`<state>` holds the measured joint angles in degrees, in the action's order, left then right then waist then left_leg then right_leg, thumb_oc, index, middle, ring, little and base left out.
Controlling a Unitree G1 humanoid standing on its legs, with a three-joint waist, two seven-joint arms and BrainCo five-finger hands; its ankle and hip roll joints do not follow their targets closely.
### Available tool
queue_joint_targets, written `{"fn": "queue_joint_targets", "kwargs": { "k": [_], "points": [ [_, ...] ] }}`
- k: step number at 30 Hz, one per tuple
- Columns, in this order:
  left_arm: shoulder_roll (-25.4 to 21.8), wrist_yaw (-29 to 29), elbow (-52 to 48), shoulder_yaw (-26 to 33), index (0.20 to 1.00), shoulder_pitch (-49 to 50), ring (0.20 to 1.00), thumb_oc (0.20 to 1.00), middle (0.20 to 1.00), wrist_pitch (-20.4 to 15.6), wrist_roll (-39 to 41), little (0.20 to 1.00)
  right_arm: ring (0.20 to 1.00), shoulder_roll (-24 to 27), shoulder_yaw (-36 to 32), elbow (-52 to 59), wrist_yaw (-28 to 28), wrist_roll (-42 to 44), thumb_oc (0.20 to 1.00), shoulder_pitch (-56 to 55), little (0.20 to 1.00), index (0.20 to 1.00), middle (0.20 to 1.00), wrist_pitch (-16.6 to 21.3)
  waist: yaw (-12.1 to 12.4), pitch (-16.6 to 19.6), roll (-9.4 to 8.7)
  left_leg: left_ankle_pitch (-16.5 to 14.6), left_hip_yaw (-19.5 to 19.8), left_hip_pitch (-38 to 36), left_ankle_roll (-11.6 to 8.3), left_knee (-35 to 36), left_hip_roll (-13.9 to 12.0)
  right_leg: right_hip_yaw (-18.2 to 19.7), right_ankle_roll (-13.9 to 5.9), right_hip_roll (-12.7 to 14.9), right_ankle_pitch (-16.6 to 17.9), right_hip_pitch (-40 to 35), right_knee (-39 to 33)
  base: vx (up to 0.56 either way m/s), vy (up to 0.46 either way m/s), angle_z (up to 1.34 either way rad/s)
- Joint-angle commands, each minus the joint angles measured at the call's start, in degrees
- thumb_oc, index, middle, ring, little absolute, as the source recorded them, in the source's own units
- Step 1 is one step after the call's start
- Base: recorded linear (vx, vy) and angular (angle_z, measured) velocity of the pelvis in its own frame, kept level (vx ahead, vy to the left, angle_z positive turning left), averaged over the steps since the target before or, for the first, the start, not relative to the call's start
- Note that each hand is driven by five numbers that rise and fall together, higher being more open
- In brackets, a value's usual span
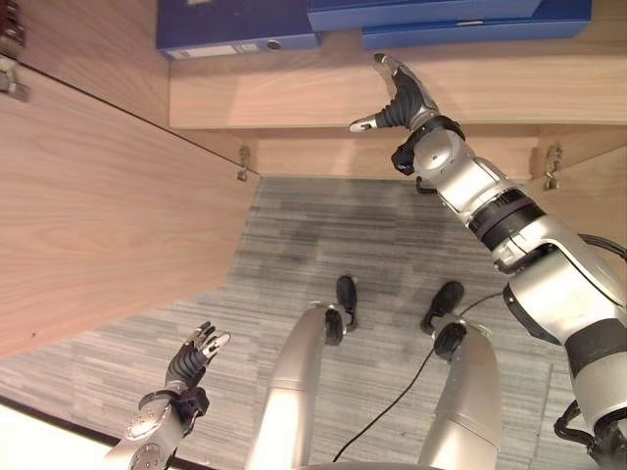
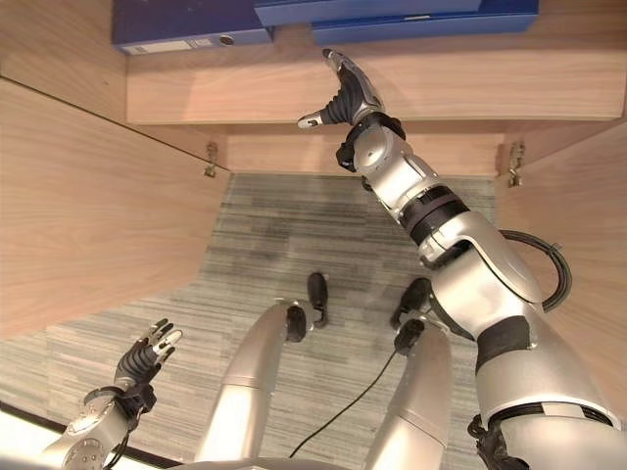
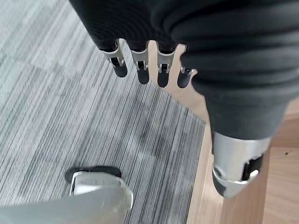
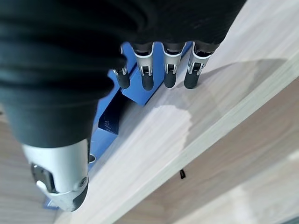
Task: Put the empty folder in the office cabinet
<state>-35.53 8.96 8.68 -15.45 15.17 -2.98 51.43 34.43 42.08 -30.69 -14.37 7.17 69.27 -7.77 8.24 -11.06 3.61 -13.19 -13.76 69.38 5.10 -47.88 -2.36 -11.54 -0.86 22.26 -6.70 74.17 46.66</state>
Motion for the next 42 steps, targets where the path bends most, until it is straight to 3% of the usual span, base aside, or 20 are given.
{"fn": "queue_joint_targets", "kwargs": {
  "k": [1,6,20,25,42],
  "points": [
    [-0.52,1.05,-3.14,2.91,1.0,2.9,1.0,1.0,1.0,-1.51,1.33,1.0,1.0,5.51,-3.24,6.52,-1.22,-4.8,1.0,2.74,1.0,1.0,1.0,2.1,1.52,-4.27,0.73,1.98,3.34,1.32,-1.81,7.08,0.3,3.55,-2.71,1.36,-5.85,-3.17,2.13,0.0,-0.011,-0.06],
    [-0.5,0.96,-4.04,3.04,1.0,3.48,1.0,1.0,1.0,-1.85,1.22,1.0,1.0,10.05,-5.86,13.6,-1.13,-6.27,1.0,-1.79,1.0,1.0,1.0,2.0,0.72,-4.6,0.44,1.92,3.45,1.42,-1.84,6.82,0.0,3.58,-2.81,1.29,-5.86,-2.94,2.3,0.0,-0.014,-0.02],
    [0.84,1.35,-3.23,3.44,1.0,4.33,1.0,1.0,1.0,-2.34,1.32,1.0,1.0,11.89,-17.46,9.37,-9.86,-3.07,1.0,-6.12,1.0,1.0,1.0,3.2,-0.64,-3.94,0.18,1.38,3.43,1.62,-1.51,6.59,-0.18,3.74,-2.89,0.78,-6.03,-2.63,2.72,0.0,0.0,0.0],
    [0.81,0.98,-2.91,3.72,1.0,4.47,1.0,1.0,1.0,-2.63,0.8,1.0,1.0,13.52,-20.67,2.6,-13.89,-1.62,1.0,-3.77,1.0,1.0,1.0,3.66,-0.78,-3.37,0.21,0.85,3.51,1.73,-1.36,5.96,-0.16,4.04,-2.85,0.51,-6.18,-2.46,3.27,0.0,0.0,0.0],
    [0.08,-0.86,-0.59,2.72,1.0,3.25,1.0,1.0,1.0,-2.87,0.0,1.0,1.0,11.85,-23.57,3.79,-13.49,-3.4,1.0,-8.85,1.0,1.0,1.0,4.18,-1.09,0.17,0.4,-0.28,3.92,-0.63,-1.06,4.92,-0.3,4.35,-2.95,0.93,-6.91,-4.7,4.16,0.0,-0.001,0.0]
  ]
}}
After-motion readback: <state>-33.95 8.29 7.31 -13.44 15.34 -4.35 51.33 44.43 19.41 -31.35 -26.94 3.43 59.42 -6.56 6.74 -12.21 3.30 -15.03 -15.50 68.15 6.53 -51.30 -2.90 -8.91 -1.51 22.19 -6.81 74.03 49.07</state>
